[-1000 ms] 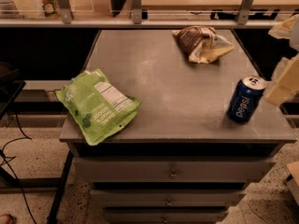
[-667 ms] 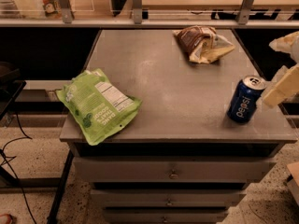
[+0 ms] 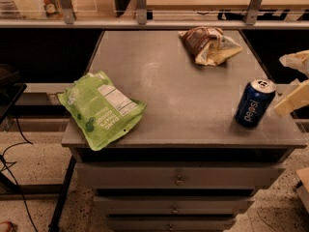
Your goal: Move pepsi can near brown chip bag
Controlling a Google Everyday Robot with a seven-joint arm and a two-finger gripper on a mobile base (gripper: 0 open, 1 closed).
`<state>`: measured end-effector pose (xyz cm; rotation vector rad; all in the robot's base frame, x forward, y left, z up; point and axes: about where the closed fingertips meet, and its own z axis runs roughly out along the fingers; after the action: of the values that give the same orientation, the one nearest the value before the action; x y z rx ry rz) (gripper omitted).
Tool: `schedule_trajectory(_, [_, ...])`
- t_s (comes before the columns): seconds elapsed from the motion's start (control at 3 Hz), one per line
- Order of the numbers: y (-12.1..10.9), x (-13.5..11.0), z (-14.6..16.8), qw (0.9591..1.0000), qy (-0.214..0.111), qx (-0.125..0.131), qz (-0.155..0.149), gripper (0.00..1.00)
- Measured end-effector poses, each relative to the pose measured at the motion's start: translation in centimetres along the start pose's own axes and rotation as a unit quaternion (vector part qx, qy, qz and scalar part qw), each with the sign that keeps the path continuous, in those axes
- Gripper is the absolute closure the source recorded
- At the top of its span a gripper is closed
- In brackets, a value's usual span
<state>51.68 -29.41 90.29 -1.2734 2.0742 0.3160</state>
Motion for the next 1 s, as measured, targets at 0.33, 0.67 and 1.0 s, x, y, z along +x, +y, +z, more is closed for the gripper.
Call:
schedule_trajectory(0.33, [-0.28, 0.58, -0.08, 0.9996, -0.027, -0.002, 0.002, 0.00])
schedule_trajectory(0.67, [-0.09, 1.21, 0.25, 0.9957, -0.091, -0.017, -0.008, 0.00])
schedule_trajectory(1.0, [0.44, 1.42, 0.37, 0.9870, -0.154, -0.034, -0.033, 0.00])
